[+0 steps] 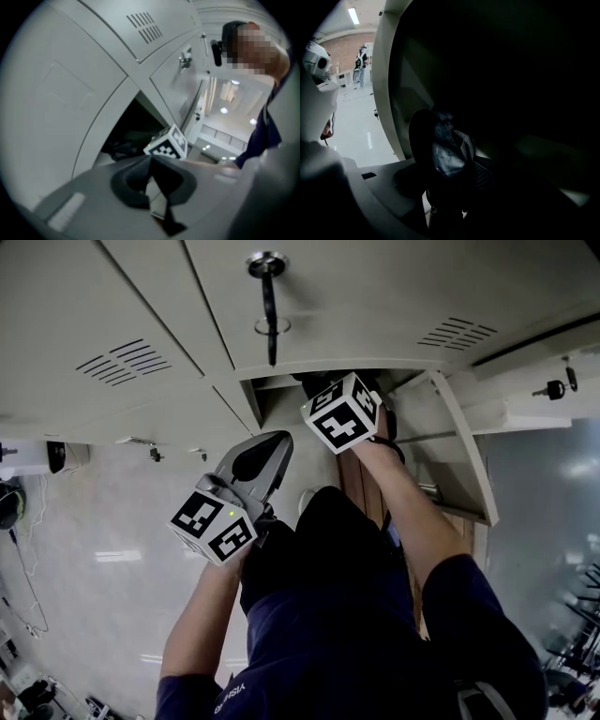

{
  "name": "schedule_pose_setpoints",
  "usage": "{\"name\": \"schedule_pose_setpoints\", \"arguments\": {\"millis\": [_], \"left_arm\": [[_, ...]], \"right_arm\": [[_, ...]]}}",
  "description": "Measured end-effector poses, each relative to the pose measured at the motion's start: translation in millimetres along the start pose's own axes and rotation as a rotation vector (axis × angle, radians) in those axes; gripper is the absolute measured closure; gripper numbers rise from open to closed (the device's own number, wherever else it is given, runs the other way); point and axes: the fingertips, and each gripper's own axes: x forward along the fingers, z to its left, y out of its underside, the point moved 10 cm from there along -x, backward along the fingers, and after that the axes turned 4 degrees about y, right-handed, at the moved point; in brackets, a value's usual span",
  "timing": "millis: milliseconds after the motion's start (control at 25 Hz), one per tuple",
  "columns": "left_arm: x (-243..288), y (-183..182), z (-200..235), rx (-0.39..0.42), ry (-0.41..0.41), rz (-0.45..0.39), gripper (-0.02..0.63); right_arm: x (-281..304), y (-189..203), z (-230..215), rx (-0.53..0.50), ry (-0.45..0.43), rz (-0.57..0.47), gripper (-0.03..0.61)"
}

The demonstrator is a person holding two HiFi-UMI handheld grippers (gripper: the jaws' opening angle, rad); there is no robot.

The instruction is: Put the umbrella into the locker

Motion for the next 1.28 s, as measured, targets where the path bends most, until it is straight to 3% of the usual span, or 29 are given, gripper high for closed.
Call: {"name": "schedule_pose_setpoints", "arguments": {"millis": [280, 760, 1040, 1280], "left_arm": [[19.5, 0.4, 17.0, 0.065, -0.045, 0.005, 0.613], [37.6, 12.7, 25.3, 0.08, -0.048, 0.009, 0.614], [43.3, 6.6, 18.9, 0.093, -0.055, 0.034, 0.612], [35.1, -5.9, 6.7, 0.074, -0.049, 0.065, 0.613]], "right_arm": [[12.8, 5.8, -5.3, -0.083, 0.079, -0.035, 0.377], [41.0, -2.7, -14.2, -0.122, 0.146, -0.077, 0.374], [48.1, -0.7, -20.8, -0.077, 0.142, -0.092, 0.363], [39.0, 2.4, -18.2, -0.008, 0.115, -0.096, 0.288]]}}
